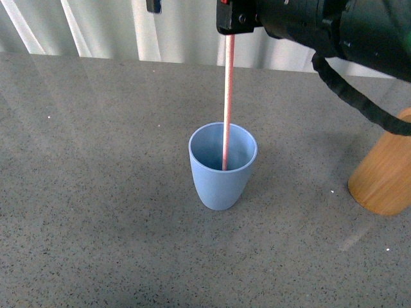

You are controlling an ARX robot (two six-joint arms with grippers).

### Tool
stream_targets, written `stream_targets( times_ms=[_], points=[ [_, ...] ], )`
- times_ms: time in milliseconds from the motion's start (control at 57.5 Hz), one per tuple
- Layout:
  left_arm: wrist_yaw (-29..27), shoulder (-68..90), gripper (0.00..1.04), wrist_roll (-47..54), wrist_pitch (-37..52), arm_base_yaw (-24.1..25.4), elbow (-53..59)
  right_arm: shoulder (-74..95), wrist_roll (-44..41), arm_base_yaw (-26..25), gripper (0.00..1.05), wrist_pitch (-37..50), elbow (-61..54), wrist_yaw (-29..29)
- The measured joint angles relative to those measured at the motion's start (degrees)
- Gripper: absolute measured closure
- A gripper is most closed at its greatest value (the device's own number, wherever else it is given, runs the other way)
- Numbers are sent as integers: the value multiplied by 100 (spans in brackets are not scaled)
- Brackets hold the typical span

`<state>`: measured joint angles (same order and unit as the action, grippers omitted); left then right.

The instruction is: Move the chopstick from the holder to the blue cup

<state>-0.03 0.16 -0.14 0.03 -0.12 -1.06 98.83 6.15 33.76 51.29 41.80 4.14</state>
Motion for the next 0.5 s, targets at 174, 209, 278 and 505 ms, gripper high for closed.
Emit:
stream_targets(
  times_ms=[174,209,278,505],
  points=[
    [2,0,7,0,0,0,0,85,-17,4,102,129,-260,52],
    [2,0,7,0,0,0,0,94,-24,4,102,133,-291,57],
    [2,0,7,0,0,0,0,94,-42,2,101,120,-310,48],
    [0,0,7,0,0,0,0,81,-31,-2,57,4,-310,70]
  ],
)
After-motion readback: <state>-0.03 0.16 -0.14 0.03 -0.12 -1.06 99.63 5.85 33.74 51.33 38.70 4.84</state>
